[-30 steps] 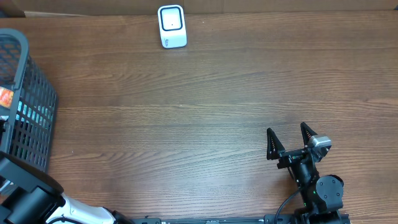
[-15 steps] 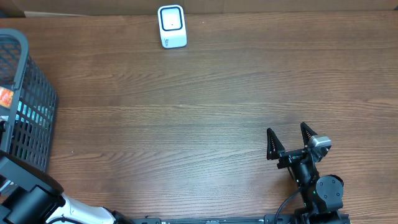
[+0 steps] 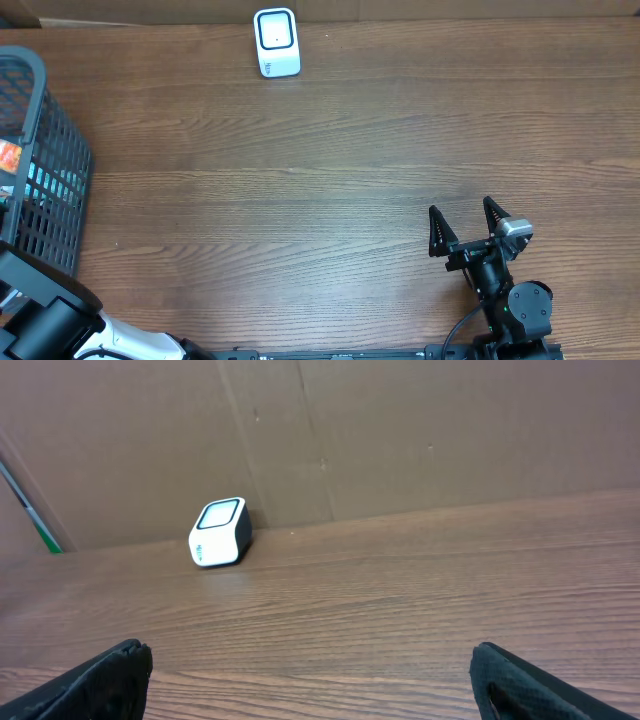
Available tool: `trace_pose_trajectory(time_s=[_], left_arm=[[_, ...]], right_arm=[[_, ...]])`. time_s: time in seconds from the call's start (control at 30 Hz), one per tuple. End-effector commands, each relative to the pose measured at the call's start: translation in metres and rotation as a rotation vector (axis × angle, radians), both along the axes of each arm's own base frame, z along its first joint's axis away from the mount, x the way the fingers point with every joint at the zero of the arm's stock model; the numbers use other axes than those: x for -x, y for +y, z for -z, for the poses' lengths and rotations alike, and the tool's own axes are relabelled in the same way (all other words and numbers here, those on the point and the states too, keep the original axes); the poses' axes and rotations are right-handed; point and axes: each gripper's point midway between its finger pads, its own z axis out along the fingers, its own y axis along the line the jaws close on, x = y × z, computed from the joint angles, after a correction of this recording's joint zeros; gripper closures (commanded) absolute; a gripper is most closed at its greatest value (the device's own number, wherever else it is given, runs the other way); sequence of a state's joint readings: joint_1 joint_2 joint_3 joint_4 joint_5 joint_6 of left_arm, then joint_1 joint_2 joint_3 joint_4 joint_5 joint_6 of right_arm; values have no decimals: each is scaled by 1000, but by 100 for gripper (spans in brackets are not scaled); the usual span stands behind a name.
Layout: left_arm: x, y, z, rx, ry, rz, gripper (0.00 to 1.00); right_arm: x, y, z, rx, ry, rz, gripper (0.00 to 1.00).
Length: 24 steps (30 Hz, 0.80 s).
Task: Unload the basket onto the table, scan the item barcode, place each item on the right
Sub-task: 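Lower the left gripper into the basket and grasp the green-capped jar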
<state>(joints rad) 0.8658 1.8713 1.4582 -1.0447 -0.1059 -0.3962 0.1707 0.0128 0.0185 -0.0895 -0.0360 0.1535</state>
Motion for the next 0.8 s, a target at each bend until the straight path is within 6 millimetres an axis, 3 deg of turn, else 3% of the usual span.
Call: trace_pose_trajectory(time_s=[0.0,0.17,0.3,0.5,0.77], left_arm=[[3,-2,8,13,23,9,46],[-4,-1,-3,17,-3,11,51],[-13,3,-24,13,-40,15,55],[-29,11,-73,-15,-119,23,57],[-53,10,-153,-63,-284,56,59]], right_arm=[[-1,-2,1,3,-6,12,0],[-1,-2,1,3,-6,12,0],[-1,-2,1,3,-6,12,0],[-1,-2,1,3,-6,12,0],[-1,-2,1,3,-6,13,0]])
